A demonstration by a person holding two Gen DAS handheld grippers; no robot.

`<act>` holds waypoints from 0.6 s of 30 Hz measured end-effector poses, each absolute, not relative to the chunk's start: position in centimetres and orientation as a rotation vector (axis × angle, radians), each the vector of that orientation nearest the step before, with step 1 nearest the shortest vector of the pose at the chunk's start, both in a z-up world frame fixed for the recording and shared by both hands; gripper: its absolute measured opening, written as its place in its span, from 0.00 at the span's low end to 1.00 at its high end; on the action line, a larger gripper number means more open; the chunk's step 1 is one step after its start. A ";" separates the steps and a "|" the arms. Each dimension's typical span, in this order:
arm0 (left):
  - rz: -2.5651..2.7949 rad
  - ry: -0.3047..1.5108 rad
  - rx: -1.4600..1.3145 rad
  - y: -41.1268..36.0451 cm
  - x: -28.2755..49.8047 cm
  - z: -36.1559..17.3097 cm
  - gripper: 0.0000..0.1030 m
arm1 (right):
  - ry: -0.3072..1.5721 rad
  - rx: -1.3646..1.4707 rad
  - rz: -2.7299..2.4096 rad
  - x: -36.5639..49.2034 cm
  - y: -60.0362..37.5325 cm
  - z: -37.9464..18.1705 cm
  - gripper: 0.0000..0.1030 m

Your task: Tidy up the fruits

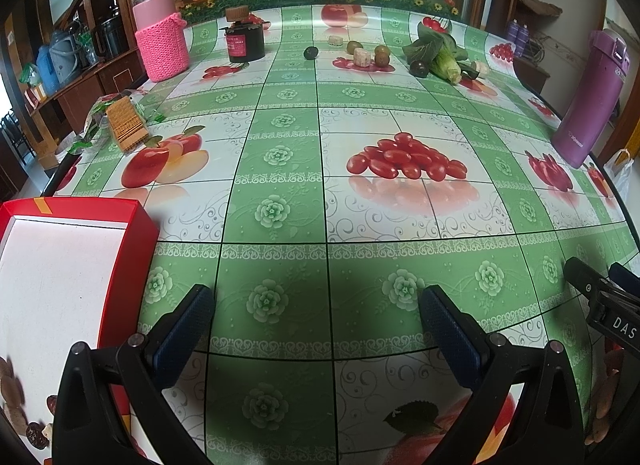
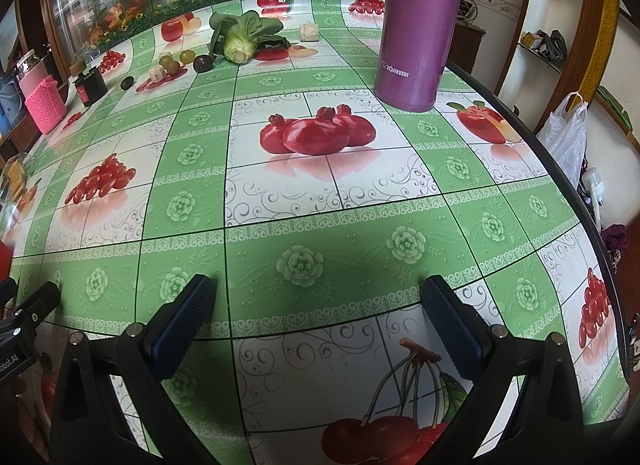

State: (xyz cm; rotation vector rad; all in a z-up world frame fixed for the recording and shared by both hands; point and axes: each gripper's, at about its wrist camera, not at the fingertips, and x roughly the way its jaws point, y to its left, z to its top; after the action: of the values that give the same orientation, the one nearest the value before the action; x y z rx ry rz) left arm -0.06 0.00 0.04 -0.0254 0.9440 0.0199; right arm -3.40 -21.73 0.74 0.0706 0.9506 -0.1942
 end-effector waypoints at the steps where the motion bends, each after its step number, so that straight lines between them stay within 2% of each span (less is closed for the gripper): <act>1: 0.021 0.944 -0.024 0.0 -0.1 0.1 1.00 | 0.951 0.070 -0.194 -3.4 -21.7 0.7 1.00; 18: 0.021 0.943 -0.025 0.0 -0.2 0.0 1.00 | 0.950 0.070 -0.194 -3.4 -21.7 0.7 1.00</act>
State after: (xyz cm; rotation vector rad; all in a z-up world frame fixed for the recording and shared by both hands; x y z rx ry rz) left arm -0.20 0.00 -0.04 -0.0246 0.9433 0.0207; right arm -3.41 -21.72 0.73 0.0704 0.9505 -0.1941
